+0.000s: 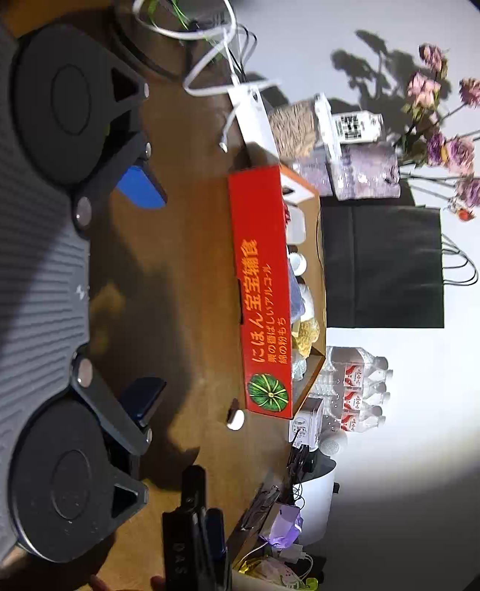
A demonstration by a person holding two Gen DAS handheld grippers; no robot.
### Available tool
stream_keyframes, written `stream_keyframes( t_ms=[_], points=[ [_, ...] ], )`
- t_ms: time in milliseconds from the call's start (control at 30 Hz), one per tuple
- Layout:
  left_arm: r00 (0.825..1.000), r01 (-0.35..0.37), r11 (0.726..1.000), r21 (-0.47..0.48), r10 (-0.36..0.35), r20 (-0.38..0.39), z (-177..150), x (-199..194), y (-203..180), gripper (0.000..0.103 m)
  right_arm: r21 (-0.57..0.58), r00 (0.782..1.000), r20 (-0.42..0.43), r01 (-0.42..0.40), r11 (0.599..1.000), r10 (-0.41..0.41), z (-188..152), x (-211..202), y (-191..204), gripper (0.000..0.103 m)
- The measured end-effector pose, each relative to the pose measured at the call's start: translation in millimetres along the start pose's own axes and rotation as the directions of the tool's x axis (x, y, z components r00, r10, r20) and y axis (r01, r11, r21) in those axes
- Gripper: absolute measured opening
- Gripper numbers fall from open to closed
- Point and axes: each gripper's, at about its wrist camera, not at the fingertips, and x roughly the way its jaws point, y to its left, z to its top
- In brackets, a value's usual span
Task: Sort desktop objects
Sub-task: 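Grasp the white pebble with the right tool and lift it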
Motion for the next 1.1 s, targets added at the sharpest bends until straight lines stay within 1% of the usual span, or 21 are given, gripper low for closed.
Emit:
stream_keyframes(
  t_ms=[33,67,100,167,233,300,333,400,433,467,500,567,633,667,767,933,1100],
  points=[
    [1.0,0.002,1.0,0.001,-0.002,-0.001,5,7,0,0.098,0.002,1.0,-0.004,0.0,1.0,0.0,5,7,-3,0.077],
    [1.0,0.007,1.0,0.001,-0.007,-0.002,11,16,0,0.094,-0.004,1.0,-0.011,-0.002,1.0,0.001,12,16,-6,0.077],
    [1.0,0.011,1.0,-0.004,-0.011,-0.002,15,23,1,0.088,-0.012,1.0,-0.021,0.0,1.0,-0.001,17,26,-7,0.077],
    [1.0,0.018,0.999,-0.029,-0.018,-0.019,26,41,4,0.082,-0.017,0.999,-0.034,0.002,1.0,-0.003,25,43,-8,0.076],
    [0.999,0.033,0.997,-0.063,-0.035,-0.029,36,60,10,0.082,-0.016,0.999,-0.047,0.0,1.0,-0.001,32,62,-11,0.071],
    [0.999,0.033,0.997,-0.071,-0.035,-0.034,43,76,12,0.075,-0.021,0.998,-0.067,0.005,1.0,-0.006,36,82,-13,0.066],
    [0.999,0.021,0.997,-0.07,-0.024,-0.039,46,84,12,0.072,-0.025,0.997,-0.079,0.013,1.0,-0.015,38,90,-14,0.059],
    [0.999,0.007,0.998,-0.068,-0.011,-0.051,51,99,13,0.052,-0.025,0.996,-0.087,0.016,1.0,-0.019,41,101,-17,0.051],
    [0.998,0.008,0.998,-0.068,-0.012,-0.062,53,106,14,0.049,-0.019,0.996,-0.091,0.015,1.0,-0.016,42,105,-18,0.04],
    [0.998,0.011,0.997,-0.071,-0.016,-0.069,55,110,15,0.04,-0.012,0.995,-0.103,0.006,1.0,-0.008,42,108,-19,0.032],
    [0.997,0.013,0.997,-0.081,-0.019,-0.072,56,115,17,0.026,-0.01,0.993,-0.114,-0.005,1.0,0.004,42,111,-19,0.027],
    [0.995,0.029,0.994,-0.102,-0.038,-0.088,58,123,21,0.015,-0.021,0.995,-0.103,-0.012,1.0,0.009,40,113,-16,0.026],
    [0.994,0.043,0.992,-0.119,-0.054,-0.098,59,129,23,0.011,-0.04,0.995,-0.097,-0.022,0.999,0.018,40,114,-9,0.026],
    [0.994,0.039,0.992,-0.121,-0.051,-0.099,59,131,23,0.007,-0.036,0.995,-0.096,-0.03,0.999,0.026,41,115,-6,0.026],
    [0.994,0.035,0.994,-0.107,-0.046,-0.099,59,132,21,0.003,-0.031,0.995,-0.085,-0.051,0.998,0.048,45,115,2,0.026],
    [0.996,0.014,0.997,-0.079,-0.022,-0.092,61,122,17,0.003,-0.036,0.996,-0.046,-0.08,0.996,0.078,51,99,17,0.026],
    [0.998,-0.001,0.999,-0.051,-0.003,-0.069,59,91,11,0.003,-0.036,0.994,0.001,-0.108,0.993,0.108,48,61,29,0.026]
  ],
)
